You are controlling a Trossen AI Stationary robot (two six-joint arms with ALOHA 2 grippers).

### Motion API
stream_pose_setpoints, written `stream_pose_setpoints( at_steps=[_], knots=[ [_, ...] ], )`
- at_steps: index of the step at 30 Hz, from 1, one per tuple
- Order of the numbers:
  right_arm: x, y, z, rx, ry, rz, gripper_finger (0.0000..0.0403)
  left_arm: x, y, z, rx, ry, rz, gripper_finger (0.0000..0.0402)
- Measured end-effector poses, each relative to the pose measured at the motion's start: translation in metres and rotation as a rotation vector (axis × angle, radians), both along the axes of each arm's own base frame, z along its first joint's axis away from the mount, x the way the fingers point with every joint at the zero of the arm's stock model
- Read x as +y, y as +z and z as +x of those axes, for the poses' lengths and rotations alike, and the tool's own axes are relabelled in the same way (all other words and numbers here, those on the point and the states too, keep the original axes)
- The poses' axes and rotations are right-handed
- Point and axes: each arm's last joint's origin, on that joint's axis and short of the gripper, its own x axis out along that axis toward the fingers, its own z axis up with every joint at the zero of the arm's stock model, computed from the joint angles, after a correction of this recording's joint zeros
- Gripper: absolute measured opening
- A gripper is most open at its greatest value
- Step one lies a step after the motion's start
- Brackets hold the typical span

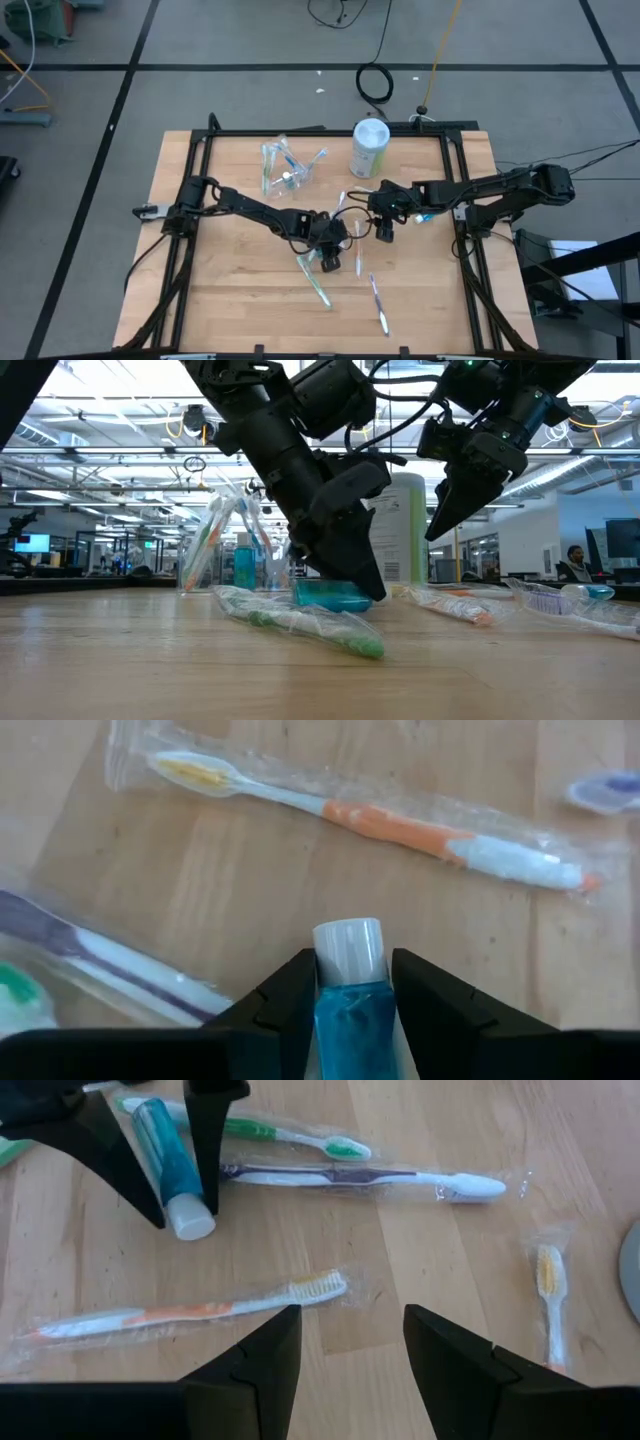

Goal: Pick & Place toothbrushing station
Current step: Put the mouthwash into the transparent organizer

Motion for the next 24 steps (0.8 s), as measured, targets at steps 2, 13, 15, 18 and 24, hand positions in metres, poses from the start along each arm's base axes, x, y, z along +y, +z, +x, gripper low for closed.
stream_pose_setpoints(
  at_steps=[2, 13, 15, 18, 24],
  knots=[
    [0.0, 0.0, 0.0, 0.0, 0.0, 0.0, 0.0171, 0.001, 0.0, 0.0, 0.003, -0.046, 0.002, 0.0157],
    [0.0, 0.0, 0.0, 0.001, 0.003, -0.002, 0.0171, 0.009, 0.032, 0.008, 0.123, -0.169, 0.092, 0.0212],
    [0.0, 0.0, 0.0, 0.001, 0.004, -0.002, 0.0171, 0.009, 0.041, 0.013, 0.107, -0.184, 0.106, 0.0208],
    [0.0, 0.0, 0.0, 0.001, 0.004, -0.002, 0.0171, 0.008, 0.05, 0.017, 0.07, -0.203, 0.113, 0.0198],
    [0.0, 0.0, 0.0, 0.002, 0.003, -0.002, 0.0171, 0.007, 0.036, 0.02, 0.1, -0.148, 0.055, 0.0182]
  ],
)
